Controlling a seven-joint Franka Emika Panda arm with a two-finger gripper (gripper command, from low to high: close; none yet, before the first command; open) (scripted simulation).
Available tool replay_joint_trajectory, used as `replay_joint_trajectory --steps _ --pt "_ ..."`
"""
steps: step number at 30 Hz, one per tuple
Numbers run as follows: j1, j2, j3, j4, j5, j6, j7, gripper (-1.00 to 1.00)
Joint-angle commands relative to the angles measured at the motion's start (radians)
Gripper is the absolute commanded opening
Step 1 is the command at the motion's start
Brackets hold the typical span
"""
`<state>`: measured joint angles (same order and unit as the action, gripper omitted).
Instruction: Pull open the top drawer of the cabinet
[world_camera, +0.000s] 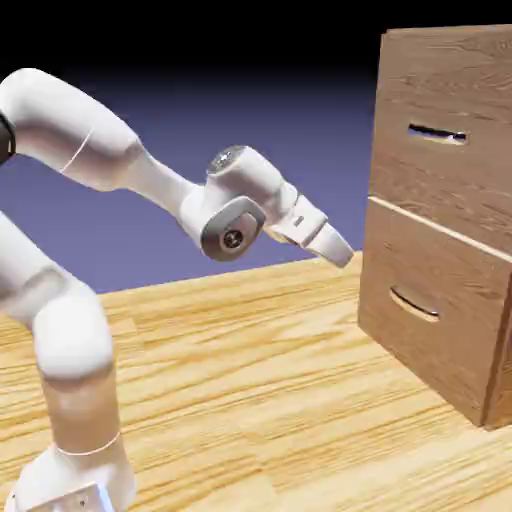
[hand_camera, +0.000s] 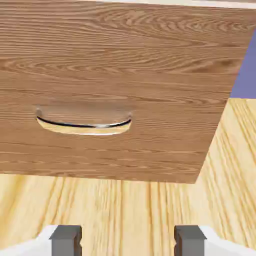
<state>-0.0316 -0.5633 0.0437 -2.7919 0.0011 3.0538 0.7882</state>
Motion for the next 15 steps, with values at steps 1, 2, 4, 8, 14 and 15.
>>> replay_joint_trajectory --steps 1,2,4,8,14,15 --pt "-0.036 0.006 0.036 0.015 0.001 0.014 0.039 0.00" --pt "-0.072 0.011 0.073 0.030 0.002 0.028 0.078 0.00" --pt "-0.145 0.022 0.145 0.060 0.004 0.056 0.157 0.00" --pt "-0.289 0.044 0.290 0.120 0.007 0.111 0.313 0.00" --pt "-0.506 0.078 0.507 0.211 0.013 0.195 0.548 0.00" --pt "-0.542 0.083 0.544 0.226 0.013 0.209 0.587 0.00"
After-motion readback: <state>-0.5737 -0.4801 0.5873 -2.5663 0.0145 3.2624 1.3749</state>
